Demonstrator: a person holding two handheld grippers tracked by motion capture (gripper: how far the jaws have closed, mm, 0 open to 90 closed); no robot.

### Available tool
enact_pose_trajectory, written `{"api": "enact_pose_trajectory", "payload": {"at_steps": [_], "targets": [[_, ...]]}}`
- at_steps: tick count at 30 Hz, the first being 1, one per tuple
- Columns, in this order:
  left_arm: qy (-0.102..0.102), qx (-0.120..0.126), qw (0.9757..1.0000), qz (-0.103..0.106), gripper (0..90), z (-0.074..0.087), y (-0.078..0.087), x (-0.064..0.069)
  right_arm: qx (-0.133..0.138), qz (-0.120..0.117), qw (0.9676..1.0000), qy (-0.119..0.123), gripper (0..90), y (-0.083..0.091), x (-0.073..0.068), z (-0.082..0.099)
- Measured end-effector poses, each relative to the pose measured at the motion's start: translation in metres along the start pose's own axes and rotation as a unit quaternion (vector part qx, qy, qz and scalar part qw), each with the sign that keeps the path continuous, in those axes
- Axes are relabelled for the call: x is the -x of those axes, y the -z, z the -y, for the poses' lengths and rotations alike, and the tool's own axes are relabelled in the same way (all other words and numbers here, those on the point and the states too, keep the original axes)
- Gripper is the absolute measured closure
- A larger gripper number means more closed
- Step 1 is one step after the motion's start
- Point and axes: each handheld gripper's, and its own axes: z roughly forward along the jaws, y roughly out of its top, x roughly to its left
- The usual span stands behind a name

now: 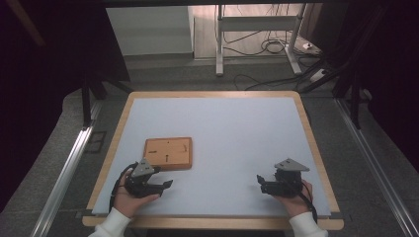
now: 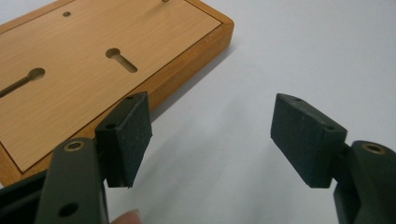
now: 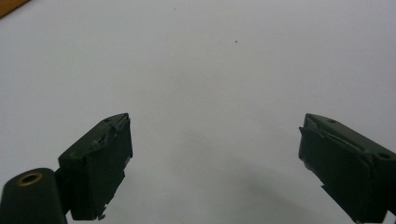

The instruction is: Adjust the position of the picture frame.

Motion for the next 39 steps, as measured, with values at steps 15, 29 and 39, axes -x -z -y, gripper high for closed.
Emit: {"api": "enact_pose_trajectory", "payload": {"at_steps": [15,29,39], "targets": [[-0.001,0.003,1.0,0.005,28.8,-0.003,-0.002,-0.002,0.007,-0.017,0.9996,0.02,14.3,0.004,-0.014,0.003],[-0.016,0.01,0.9998,-0.003,29.1,-0.012,-0.006,0.001,0.006,-0.014,0.9994,0.031,15.0,0.007,-0.013,0.009],[-0.013,0.019,0.9997,-0.009,32.1,-0.027,-0.015,0.002,0.005,-0.011,0.9993,0.036,15.1,0.009,-0.009,0.012]]}}
